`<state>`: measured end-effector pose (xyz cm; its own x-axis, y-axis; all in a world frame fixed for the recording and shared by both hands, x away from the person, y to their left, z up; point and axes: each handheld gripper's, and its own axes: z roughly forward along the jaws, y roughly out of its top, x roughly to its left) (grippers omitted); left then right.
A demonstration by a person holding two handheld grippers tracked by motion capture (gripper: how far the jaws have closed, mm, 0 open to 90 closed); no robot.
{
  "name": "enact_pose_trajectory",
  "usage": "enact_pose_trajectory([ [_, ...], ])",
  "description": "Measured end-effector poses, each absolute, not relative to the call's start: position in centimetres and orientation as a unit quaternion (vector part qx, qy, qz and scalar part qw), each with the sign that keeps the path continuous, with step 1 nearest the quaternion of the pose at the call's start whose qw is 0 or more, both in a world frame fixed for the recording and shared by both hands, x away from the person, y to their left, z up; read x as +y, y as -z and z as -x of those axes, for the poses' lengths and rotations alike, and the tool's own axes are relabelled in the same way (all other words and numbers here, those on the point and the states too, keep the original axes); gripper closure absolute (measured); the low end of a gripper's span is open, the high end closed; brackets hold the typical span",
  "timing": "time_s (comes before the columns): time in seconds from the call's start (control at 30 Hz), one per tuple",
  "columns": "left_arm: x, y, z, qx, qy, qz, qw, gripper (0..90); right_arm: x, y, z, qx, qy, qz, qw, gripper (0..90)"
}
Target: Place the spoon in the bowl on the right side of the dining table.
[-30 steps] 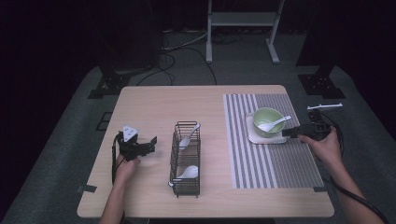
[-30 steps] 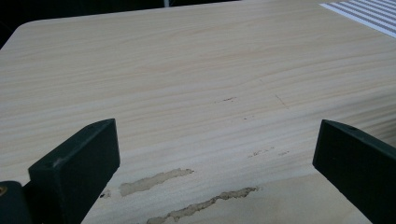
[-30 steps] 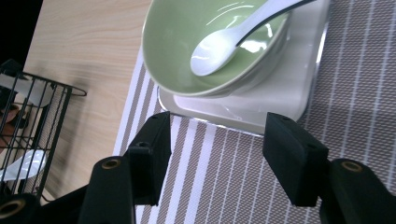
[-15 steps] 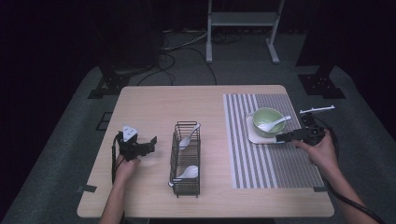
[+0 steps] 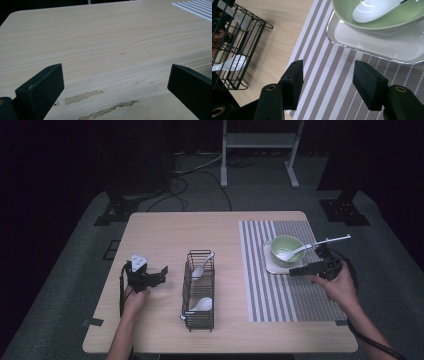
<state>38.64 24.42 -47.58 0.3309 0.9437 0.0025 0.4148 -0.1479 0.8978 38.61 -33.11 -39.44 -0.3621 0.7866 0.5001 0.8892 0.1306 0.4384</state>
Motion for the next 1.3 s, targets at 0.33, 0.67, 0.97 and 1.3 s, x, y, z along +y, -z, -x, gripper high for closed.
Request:
enact_pose_trajectory([
  [0.33, 24.4, 47.6, -38.6, 0.489, -0.307, -0.693, 0.431, 0.0, -31.2, 39.4, -37.9, -0.764, 0.346, 0.539, 0.079, 40.7],
  [0.67, 24.4, 47.6, -38.7, 0.491, -0.307, -0.692, 0.431, 0.0, -29.5, 40.0, -37.3, -0.775, 0.344, 0.522, 0.090, 40.6],
  [0.97, 24.4, 47.6, -38.6, 0.490, -0.308, -0.693, 0.430, 0.0, -28.3, 40.3, -36.8, -0.784, 0.341, 0.509, 0.101, 40.6],
  [1.3, 24.4, 47.6, -38.6, 0.490, -0.308, -0.693, 0.430, 0.0, -26.4, 41.2, -36.3, -0.795, 0.337, 0.492, 0.112, 40.6],
])
